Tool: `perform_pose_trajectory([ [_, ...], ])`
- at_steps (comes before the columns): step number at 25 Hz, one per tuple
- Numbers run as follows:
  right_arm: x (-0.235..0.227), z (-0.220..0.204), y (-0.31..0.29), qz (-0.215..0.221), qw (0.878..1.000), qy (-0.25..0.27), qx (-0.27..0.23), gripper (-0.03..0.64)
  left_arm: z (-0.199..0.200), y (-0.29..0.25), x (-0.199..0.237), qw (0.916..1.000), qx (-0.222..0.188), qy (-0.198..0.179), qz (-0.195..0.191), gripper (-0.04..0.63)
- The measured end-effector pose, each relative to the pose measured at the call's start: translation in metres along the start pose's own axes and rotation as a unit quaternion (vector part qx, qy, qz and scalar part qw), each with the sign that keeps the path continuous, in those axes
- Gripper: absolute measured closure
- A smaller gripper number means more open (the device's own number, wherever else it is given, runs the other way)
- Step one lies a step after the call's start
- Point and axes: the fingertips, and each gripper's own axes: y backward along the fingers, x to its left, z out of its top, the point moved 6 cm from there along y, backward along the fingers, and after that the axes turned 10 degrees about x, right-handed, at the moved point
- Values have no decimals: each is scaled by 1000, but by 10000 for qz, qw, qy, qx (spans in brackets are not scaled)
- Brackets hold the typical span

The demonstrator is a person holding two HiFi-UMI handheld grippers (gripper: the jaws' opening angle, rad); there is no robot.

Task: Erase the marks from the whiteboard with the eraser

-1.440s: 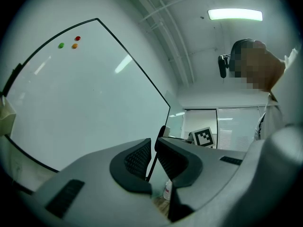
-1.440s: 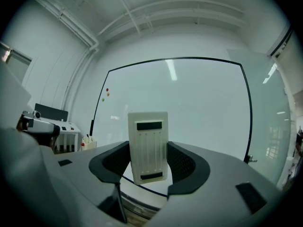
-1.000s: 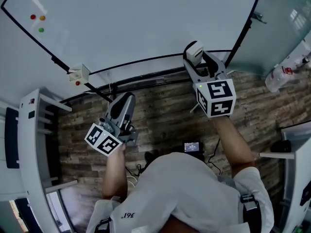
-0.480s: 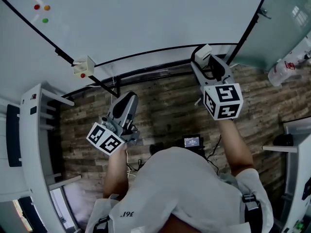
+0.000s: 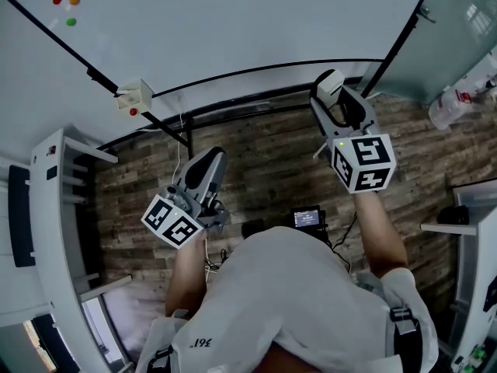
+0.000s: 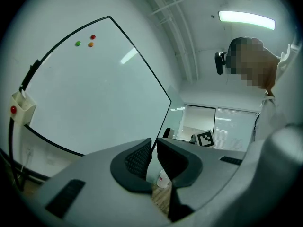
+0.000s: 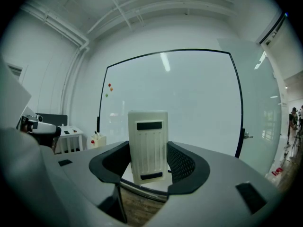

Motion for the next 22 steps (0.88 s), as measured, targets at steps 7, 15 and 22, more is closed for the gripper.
perform_pose_trajectory([
  [7,9,-4,3,73,9999,-70,45,357,-7,3,2,9999,101,118,-27,554],
  [15,24,-22,-1,194,9993,-136,282,357,-19,0,5,9994,298,194,-11,555],
  [22,34,-43,0,280,9981,-144,525,357,-32,-3,2,9985,441,308,-66,555],
])
